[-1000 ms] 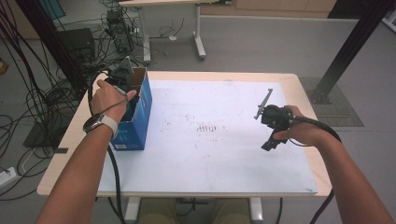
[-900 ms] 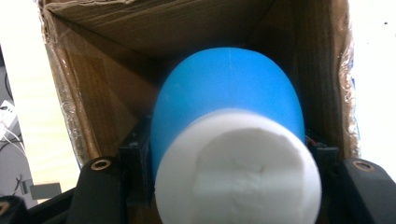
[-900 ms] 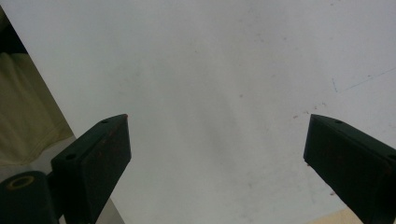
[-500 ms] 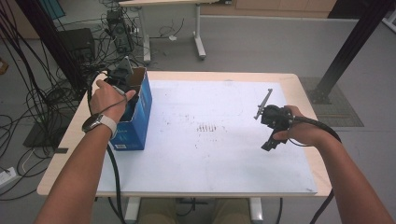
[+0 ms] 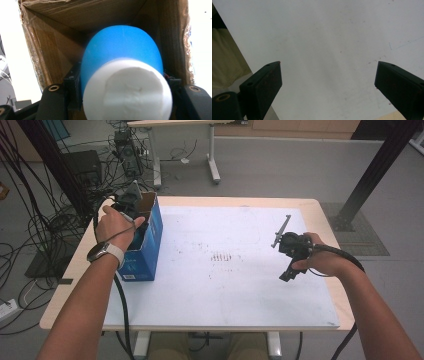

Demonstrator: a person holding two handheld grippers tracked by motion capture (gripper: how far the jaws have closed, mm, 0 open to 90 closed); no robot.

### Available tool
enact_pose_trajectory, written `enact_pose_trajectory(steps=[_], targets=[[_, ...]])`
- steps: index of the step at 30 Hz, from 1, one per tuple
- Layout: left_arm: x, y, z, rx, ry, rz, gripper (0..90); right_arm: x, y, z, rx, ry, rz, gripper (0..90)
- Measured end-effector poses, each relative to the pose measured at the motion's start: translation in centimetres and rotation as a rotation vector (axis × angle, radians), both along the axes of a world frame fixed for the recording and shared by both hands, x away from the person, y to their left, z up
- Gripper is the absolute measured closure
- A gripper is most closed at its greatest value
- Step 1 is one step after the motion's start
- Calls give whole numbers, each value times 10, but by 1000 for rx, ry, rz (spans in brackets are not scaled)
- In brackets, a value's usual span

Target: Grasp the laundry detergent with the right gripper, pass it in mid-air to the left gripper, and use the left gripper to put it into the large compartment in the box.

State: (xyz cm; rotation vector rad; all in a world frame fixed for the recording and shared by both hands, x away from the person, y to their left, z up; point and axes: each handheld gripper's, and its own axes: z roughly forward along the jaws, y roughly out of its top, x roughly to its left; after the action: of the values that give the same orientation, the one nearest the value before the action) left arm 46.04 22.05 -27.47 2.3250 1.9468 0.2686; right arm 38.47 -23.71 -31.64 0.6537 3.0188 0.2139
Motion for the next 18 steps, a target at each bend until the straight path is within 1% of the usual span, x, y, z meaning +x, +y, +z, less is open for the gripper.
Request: enact_pose_trajectory(steps=[18], targets=[[-1,1,0,-3,-3,-2,374,-2,-2,0,3,-1,-3,73]])
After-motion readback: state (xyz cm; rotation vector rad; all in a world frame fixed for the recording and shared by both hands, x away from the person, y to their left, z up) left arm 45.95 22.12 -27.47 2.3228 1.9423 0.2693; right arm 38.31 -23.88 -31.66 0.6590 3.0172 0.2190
